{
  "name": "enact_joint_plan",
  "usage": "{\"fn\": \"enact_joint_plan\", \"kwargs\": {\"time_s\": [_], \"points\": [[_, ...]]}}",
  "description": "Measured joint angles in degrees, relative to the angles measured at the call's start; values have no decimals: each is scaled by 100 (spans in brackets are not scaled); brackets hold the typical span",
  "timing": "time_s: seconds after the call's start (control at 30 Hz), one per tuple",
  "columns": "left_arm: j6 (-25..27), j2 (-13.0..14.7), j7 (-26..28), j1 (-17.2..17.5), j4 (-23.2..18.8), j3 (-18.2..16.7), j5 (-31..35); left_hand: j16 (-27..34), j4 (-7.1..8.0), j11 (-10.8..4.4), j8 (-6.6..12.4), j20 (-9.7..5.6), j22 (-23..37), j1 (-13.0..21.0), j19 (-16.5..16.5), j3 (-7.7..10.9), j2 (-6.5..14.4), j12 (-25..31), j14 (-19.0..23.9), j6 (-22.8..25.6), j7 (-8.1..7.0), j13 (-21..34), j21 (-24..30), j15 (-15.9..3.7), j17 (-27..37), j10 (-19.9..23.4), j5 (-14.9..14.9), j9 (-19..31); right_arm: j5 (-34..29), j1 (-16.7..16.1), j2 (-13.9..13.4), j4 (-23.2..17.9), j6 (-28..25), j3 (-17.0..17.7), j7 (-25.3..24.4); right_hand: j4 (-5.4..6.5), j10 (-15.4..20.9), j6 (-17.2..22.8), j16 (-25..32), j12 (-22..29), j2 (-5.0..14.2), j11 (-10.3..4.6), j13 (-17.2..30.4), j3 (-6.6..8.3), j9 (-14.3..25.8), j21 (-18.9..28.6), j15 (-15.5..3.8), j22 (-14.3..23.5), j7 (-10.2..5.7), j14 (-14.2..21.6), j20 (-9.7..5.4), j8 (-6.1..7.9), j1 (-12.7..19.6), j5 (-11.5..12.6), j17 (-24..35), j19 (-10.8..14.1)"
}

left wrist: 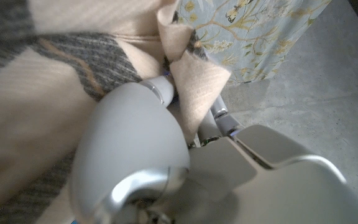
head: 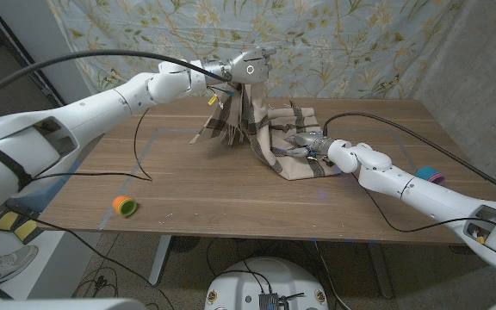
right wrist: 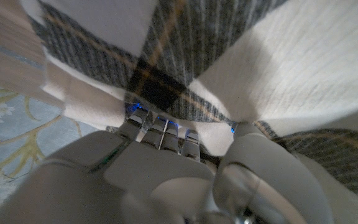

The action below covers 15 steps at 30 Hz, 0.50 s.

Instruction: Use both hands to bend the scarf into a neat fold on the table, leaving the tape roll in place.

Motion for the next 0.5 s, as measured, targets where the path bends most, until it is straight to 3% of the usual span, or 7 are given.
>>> {"fn": "enact_joint_plan", "kwargs": {"time_s": [0.5], "points": [[-3,-752,536,-705,753,663,-17,-1,9,10,106,-22,0,0,-23,38,0,0,-21,-21,-19,122,22,-21,128,-9,-1,145,-132,-69,35,-13,155,72,-61,-31,0,2,0,-1,0,0,-1,31,2,-16,0,2,0,0,-1,4,0,0,-27,1]]}}
